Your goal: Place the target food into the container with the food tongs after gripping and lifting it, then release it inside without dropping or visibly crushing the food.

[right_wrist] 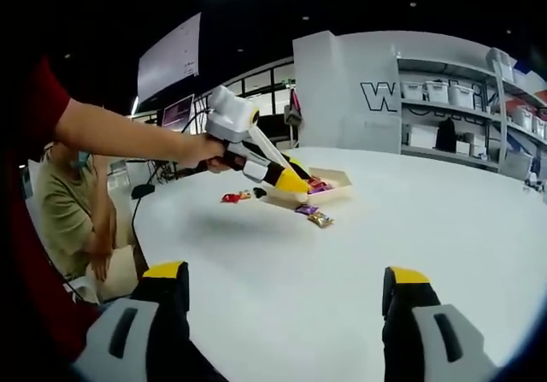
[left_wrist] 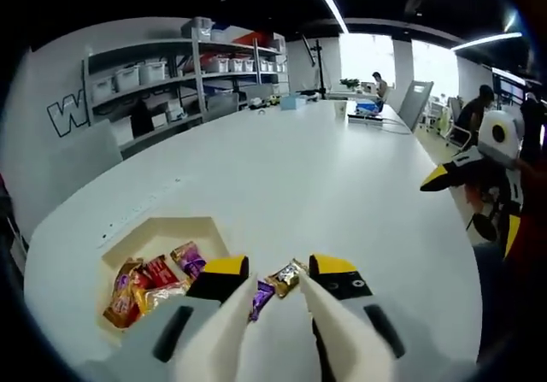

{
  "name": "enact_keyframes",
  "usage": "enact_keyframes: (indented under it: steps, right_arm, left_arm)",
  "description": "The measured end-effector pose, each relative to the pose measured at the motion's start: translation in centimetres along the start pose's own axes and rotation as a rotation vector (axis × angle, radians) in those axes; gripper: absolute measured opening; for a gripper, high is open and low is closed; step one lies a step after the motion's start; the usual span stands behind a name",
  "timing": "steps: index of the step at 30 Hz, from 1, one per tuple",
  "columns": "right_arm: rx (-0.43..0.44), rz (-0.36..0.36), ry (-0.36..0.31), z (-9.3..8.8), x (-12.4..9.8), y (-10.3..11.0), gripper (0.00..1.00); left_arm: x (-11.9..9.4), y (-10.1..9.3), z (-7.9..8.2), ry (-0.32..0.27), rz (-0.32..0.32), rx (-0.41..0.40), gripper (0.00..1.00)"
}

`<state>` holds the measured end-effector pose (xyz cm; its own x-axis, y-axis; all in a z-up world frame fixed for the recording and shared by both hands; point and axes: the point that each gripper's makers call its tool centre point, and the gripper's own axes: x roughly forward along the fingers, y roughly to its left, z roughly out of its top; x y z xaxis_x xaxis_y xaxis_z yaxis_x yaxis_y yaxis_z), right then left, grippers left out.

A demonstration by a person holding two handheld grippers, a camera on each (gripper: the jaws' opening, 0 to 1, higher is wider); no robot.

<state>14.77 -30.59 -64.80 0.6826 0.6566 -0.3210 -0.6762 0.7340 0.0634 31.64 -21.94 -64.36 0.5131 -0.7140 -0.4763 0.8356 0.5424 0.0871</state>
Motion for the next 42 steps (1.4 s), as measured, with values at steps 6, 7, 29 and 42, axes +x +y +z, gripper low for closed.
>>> enact_keyframes:
  steps: [6,7,29,42]
  right_arm:
    - [0.010,-0.002,-0.005,-0.2,-0.4,-0.2,0.93]
    - [0.013,-0.003,-0.007,-0.2,-0.5,-0.3,0.93]
    - [0.024,-0.010,-0.010,-0.5,-1.1,-0.7,0.91]
    - [0.026,-0.012,-0.027,0.3,-1.4,-0.6,0.91]
  left_arm:
    - [0.6,-0.3,-0.7,0.008,0.001,-0.007,0.27]
    - [0.7,-0.5,-0.9,0.013,0.001,0.007,0.27]
    - [1.5,-0.1,-2.5,0.072,0.033,0.066,0.28]
    - [1.4,-1.0,-3.6,0.113,0.003,-0.020,0.27]
